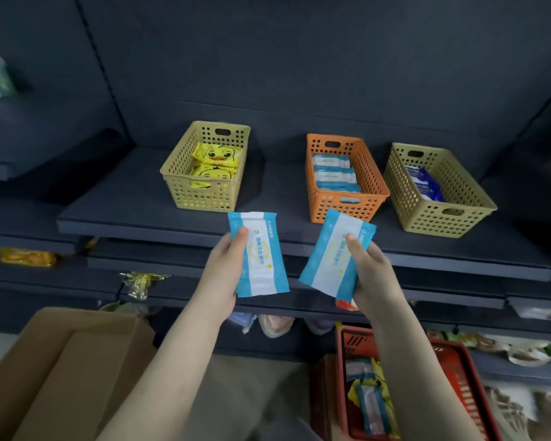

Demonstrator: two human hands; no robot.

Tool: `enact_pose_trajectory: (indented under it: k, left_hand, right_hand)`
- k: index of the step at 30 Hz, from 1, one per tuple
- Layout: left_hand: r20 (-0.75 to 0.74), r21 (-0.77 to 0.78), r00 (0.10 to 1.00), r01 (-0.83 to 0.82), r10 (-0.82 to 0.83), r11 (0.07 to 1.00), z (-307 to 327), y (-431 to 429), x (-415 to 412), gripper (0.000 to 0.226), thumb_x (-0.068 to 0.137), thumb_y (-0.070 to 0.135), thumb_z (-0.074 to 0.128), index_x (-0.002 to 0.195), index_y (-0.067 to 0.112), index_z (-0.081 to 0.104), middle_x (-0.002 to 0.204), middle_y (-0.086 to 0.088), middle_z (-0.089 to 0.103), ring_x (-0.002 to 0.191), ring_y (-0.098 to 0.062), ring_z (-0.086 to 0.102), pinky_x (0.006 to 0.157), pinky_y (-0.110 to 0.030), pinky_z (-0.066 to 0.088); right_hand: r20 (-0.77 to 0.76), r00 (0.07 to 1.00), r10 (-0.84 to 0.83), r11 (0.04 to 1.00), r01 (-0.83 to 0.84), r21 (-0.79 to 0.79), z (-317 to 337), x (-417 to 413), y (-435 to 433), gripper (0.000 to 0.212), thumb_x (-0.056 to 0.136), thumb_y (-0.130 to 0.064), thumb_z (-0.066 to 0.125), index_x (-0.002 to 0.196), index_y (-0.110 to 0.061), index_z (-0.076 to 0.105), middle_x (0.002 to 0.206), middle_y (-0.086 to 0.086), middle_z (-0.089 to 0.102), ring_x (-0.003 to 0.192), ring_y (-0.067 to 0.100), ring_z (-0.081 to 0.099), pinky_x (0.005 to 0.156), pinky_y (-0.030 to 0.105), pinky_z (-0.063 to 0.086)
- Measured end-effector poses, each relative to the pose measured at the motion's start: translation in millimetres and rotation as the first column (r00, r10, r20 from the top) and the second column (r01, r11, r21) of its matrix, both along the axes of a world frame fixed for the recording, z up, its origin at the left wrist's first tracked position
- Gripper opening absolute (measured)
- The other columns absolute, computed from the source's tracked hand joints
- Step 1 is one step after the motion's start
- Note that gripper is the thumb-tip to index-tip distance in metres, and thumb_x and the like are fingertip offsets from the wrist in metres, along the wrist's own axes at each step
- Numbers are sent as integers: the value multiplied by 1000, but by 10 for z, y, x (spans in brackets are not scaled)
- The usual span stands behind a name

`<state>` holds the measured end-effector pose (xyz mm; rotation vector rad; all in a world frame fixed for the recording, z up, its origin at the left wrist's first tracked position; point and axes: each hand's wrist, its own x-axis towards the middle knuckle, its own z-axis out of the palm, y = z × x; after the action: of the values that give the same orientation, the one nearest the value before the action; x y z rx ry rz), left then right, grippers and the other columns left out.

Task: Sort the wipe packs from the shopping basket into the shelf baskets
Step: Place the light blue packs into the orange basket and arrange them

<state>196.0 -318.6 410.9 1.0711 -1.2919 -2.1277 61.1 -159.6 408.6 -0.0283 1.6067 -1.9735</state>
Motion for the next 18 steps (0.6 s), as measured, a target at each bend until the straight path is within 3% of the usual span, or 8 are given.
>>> enact_pose_trajectory:
  k: [4,9,13,15,18]
  left_hand:
    - [-49,-38,997,-57,55,998,4,-278,-354,12,97,24,56,109,24,58,113,-1,69,95,-16,69,76,-40,57]
    - [-104,45,987,-121,125,992,5,-708,-986,21,93,13,62,113,18,56,110,-5,69,96,-21,70,71,-40,59]
    - [-147,131,963,-209,228,969,39,-959,-1572,14,91,15,64,104,19,59,97,-1,73,88,-17,72,66,-36,58]
    - [-141,153,954,-244,266,958,45,-1047,-1847,18,91,18,65,109,17,60,100,-2,73,89,-17,72,66,-33,56]
    - [-112,133,952,-270,286,954,46,-1139,-2168,20,90,22,66,109,16,60,104,-2,73,92,-14,71,65,-27,53]
  right_hand:
    - [32,999,38,992,-34,-119,107,-374,-157,28,93,-10,59,119,-3,59,118,18,67,100,31,68,70,41,59]
    - [-39,997,72,975,-79,-208,161,-1113,-442,38,88,-5,62,125,-5,57,120,14,67,109,31,65,82,45,57]
    - [-246,967,-62,998,55,-35,268,-1871,-679,16,85,-15,71,99,-10,67,104,14,72,91,29,70,76,44,58]
    - [-436,900,17,993,38,115,315,-2309,-786,14,85,-21,71,99,-17,71,97,10,74,86,27,71,72,40,56]
    - [-662,695,280,910,28,414,356,-2956,-990,26,83,-18,73,109,-16,71,94,4,74,83,18,69,67,24,51]
